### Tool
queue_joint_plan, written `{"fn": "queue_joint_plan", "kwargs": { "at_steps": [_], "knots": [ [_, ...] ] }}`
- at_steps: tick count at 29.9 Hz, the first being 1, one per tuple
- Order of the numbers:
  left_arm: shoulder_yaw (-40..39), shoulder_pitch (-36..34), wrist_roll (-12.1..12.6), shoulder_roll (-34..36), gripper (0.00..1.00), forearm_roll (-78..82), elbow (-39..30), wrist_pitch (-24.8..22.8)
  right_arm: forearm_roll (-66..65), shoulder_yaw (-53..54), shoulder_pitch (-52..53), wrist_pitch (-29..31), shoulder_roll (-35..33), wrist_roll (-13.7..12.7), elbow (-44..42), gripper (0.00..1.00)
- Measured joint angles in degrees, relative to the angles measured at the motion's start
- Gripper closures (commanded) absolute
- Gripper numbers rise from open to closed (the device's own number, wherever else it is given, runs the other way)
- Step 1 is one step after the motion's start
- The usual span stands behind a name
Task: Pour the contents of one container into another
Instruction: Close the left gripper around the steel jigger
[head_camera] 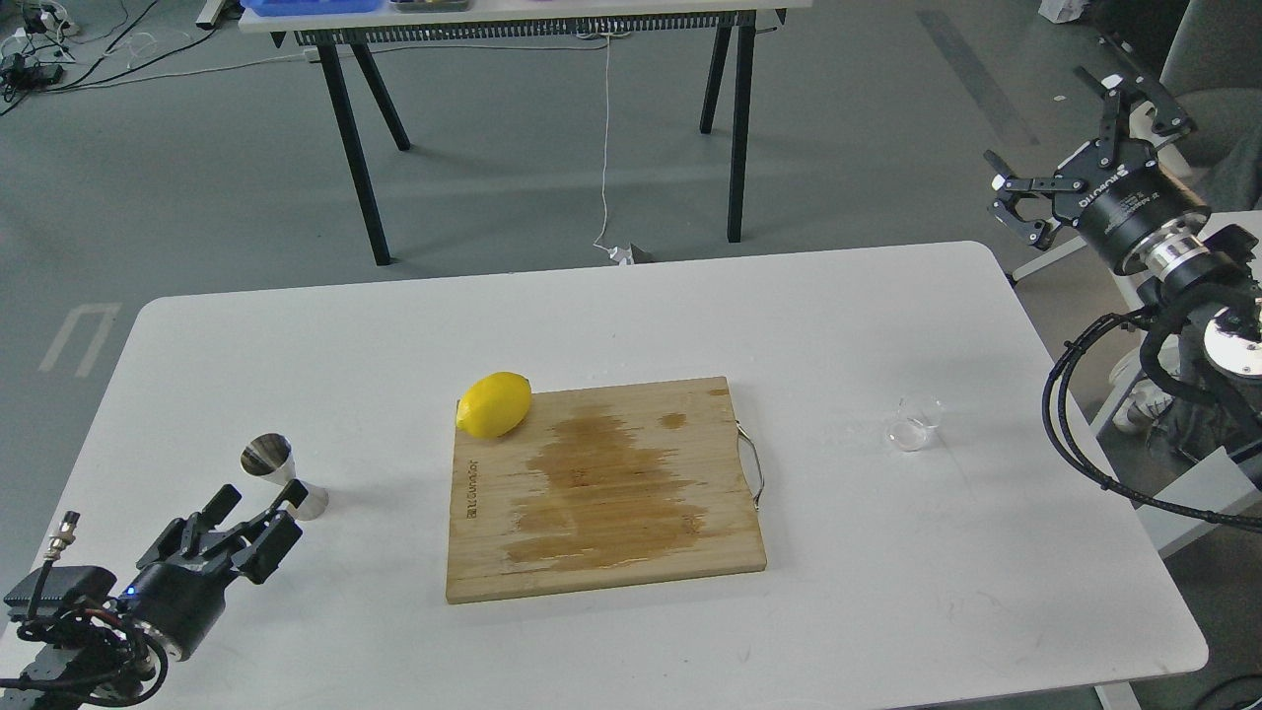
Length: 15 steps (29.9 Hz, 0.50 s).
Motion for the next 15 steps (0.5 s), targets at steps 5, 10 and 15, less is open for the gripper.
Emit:
{"fn": "queue_joint_plan", "kwargs": {
  "at_steps": [5,10,15],
  "knots": [
    [0.1,-0.3,0.0,-0.8,0.03,0.0,0.2,0.0,0.0,0.0,-0.1,0.0,0.0,0.0,0.0,0.01],
    [1.5,-1.4,0.0,-2.9,0.03,0.0,1.4,0.0,0.0,0.0,-0.1,0.0,0.0,0.0,0.0,0.01],
    [2.1,-2.7,0.0,-4.4,0.03,0.0,3.5,0.0,0.0,0.0,-0.1,0.0,0.0,0.0,-0.1,0.01]
  ]
}}
